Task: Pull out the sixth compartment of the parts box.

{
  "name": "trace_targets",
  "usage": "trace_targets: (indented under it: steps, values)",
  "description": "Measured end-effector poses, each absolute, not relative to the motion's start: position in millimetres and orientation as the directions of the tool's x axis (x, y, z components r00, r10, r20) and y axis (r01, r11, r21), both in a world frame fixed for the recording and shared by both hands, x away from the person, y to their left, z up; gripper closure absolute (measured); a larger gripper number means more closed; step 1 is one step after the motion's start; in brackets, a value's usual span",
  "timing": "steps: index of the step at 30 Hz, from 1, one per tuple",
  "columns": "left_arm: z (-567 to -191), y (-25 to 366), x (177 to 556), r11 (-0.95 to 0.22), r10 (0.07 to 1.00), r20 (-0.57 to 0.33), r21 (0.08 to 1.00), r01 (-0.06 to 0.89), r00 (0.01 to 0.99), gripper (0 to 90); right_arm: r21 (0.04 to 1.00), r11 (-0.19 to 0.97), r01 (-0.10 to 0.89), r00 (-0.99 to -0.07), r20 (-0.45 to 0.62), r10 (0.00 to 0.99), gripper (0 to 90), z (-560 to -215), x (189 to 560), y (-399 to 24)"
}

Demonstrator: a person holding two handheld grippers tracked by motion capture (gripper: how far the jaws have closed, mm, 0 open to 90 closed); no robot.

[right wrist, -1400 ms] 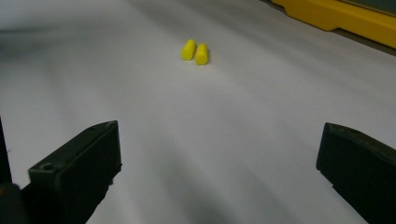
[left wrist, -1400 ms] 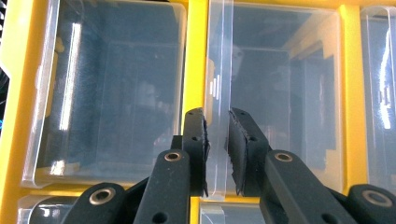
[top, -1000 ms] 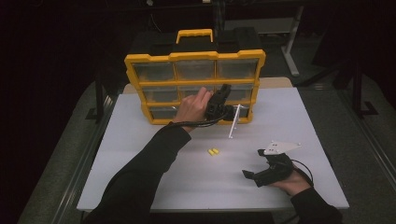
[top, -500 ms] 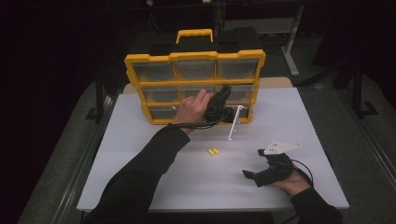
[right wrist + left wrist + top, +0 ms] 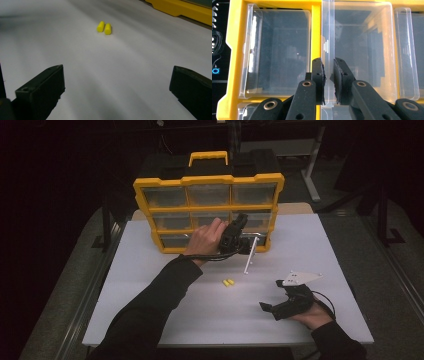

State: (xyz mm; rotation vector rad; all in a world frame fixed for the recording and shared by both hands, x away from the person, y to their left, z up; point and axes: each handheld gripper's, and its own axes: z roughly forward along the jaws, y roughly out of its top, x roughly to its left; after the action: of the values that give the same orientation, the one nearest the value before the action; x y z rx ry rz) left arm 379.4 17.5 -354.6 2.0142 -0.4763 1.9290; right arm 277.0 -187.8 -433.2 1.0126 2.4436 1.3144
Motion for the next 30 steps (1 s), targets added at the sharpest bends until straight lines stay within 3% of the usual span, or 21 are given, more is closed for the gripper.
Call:
trace_targets:
  steps: [30]
  values:
    - [-353.4, 21.1, 357.5, -0.884, -0.042, 0.999, -0.021, -0.467, 0.035, 79.5, 0.794, 0.373, 0.48, -0.749, 0.149, 0.645, 0.0, -433.3, 277.2, -187.5]
